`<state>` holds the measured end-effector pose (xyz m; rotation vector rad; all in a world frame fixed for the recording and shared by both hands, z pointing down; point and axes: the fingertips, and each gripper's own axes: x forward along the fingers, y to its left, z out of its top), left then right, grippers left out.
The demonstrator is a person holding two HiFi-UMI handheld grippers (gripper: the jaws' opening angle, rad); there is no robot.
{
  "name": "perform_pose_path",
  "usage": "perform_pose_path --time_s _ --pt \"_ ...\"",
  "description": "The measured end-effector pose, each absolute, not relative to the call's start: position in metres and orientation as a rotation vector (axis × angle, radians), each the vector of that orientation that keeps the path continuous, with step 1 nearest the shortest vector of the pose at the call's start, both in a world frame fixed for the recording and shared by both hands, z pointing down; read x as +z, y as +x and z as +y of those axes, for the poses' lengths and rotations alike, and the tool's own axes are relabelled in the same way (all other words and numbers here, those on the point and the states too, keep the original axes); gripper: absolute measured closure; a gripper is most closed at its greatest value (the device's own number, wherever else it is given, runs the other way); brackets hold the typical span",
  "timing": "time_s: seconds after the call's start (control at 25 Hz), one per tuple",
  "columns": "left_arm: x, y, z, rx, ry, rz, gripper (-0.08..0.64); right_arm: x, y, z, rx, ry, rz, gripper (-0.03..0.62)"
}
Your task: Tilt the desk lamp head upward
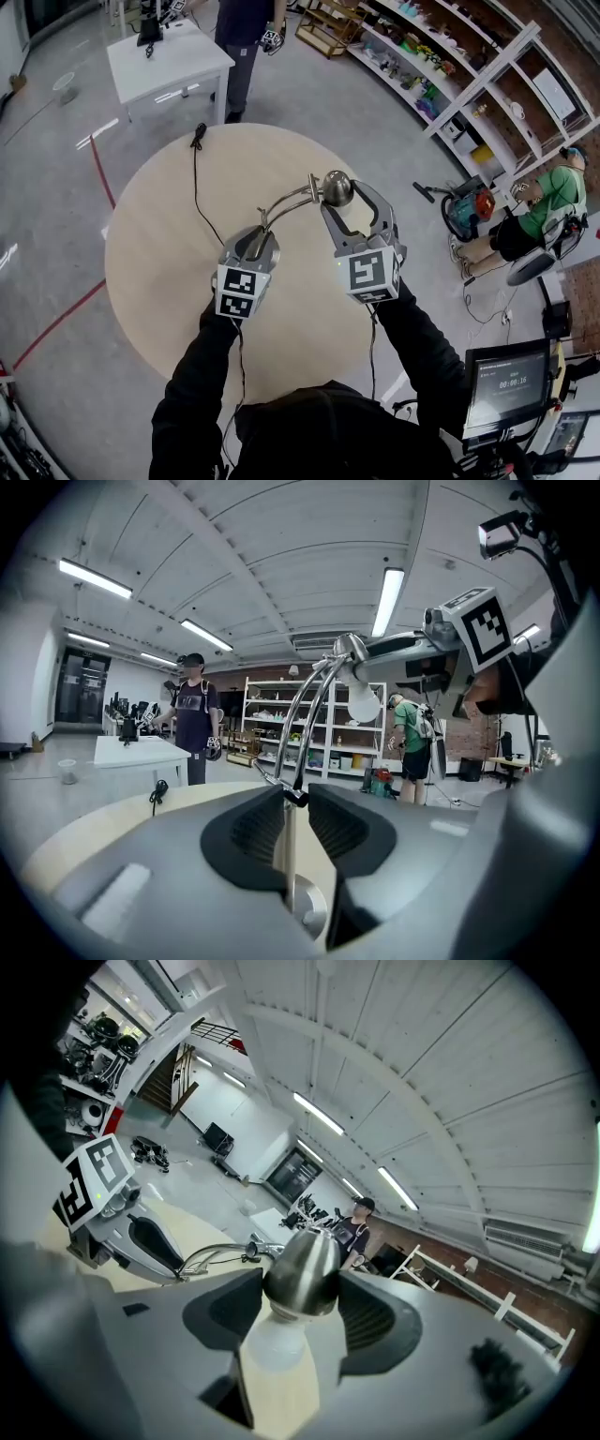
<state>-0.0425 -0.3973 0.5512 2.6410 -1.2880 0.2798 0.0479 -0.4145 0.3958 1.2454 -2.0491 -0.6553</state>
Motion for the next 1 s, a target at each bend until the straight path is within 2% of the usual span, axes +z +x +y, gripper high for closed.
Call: perform_pose_path --time_s 1.0 --pt "0.551 -0.037 -0.396 0.269 2.619 -1.275 0.471 0.362 -0.004 -0.405 -0.79 1.165 -2.14 0.333"
